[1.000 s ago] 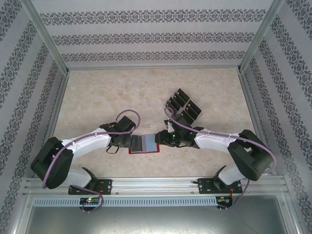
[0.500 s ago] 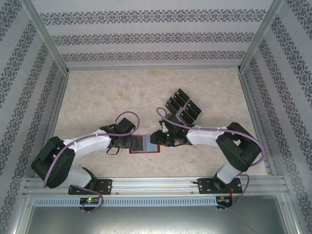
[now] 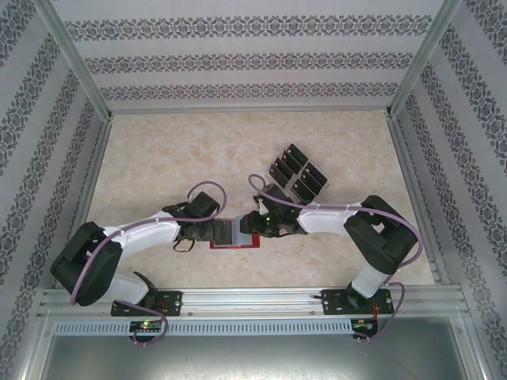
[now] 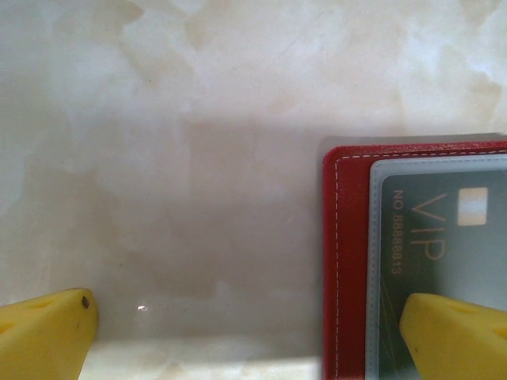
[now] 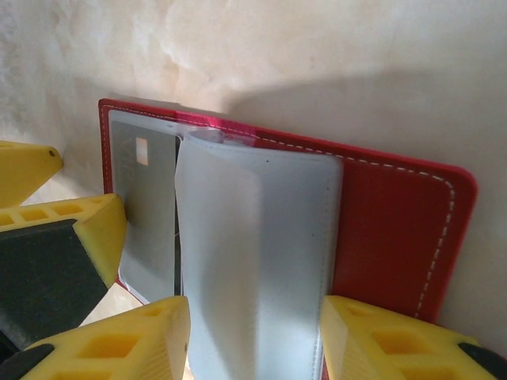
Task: Put the credit cards into the card holder
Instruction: Flip over the card slot in the card holder.
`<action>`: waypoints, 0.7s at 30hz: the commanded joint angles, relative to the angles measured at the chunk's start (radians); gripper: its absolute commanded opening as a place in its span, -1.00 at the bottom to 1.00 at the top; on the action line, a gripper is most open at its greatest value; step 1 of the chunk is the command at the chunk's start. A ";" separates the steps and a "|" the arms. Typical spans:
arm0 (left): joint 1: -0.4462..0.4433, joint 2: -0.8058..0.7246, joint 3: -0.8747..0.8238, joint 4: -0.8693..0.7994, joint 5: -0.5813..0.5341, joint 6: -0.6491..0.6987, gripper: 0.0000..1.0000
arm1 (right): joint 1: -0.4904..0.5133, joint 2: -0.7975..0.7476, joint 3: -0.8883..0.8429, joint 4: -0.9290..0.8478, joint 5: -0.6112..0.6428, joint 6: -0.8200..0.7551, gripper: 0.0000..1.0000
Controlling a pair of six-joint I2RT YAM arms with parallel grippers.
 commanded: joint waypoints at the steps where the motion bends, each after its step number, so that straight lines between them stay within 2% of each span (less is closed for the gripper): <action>1: 0.012 0.020 -0.034 0.006 0.012 -0.007 1.00 | 0.021 0.012 0.017 0.008 0.001 0.012 -0.05; 8: 0.012 0.002 -0.036 0.003 0.015 -0.008 1.00 | 0.028 -0.052 0.009 -0.016 0.012 0.012 0.01; 21: 0.013 -0.069 -0.021 -0.028 -0.003 -0.027 1.00 | 0.055 -0.040 0.063 -0.014 0.007 0.029 0.02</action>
